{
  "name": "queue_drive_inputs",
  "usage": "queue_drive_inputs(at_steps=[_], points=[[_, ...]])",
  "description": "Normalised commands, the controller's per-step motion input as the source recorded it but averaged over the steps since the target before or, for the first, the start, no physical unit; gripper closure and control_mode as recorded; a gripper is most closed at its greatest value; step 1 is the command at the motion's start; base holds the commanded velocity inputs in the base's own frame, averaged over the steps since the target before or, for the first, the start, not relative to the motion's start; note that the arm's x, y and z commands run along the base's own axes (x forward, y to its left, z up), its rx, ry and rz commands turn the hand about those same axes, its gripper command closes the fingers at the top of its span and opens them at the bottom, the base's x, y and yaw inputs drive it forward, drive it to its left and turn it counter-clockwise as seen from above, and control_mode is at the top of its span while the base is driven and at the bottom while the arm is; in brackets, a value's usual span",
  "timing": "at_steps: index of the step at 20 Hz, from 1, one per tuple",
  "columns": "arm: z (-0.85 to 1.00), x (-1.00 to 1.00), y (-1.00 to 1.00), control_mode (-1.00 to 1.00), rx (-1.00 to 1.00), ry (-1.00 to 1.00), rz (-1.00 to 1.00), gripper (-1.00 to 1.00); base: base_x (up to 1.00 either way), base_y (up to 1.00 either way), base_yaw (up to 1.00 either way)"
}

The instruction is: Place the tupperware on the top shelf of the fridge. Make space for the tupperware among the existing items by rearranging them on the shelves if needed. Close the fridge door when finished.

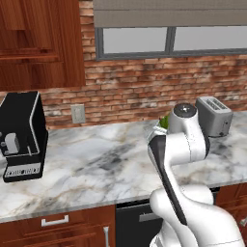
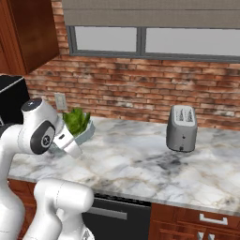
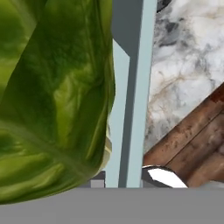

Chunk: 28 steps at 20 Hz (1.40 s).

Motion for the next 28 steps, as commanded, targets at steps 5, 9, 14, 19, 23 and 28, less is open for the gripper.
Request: queue_drive_inputs(at_steps=[5,9,14,19,23,28], points=[[0.44,-0.34,-0.34,-1.00,0.20,-0.10,-0.05,1.00,0.00,0.00,0.00],[0.32,-0.32,-0.34,-1.00,0.11,-0.08,0.02,1.00,0.00,0.00,0.00],[0.15,-0.35,-0.13,-1.00,0.05,-0.07,0.10,1.00,0.00,0.00,0.00],[0.11,-0.32,0.00,-1.00,0.00,-0.06,0.14,1.00,0.00,0.00,0.00],[0.03,-0.21,0.00,-1.00,0.00,-0.02,0.15,1.00,0.00,0.00,0.00],[0.00,0.00,0.00,1.00,0.00,0.00,0.00,1.00,-0.33,0.00,0.21]])
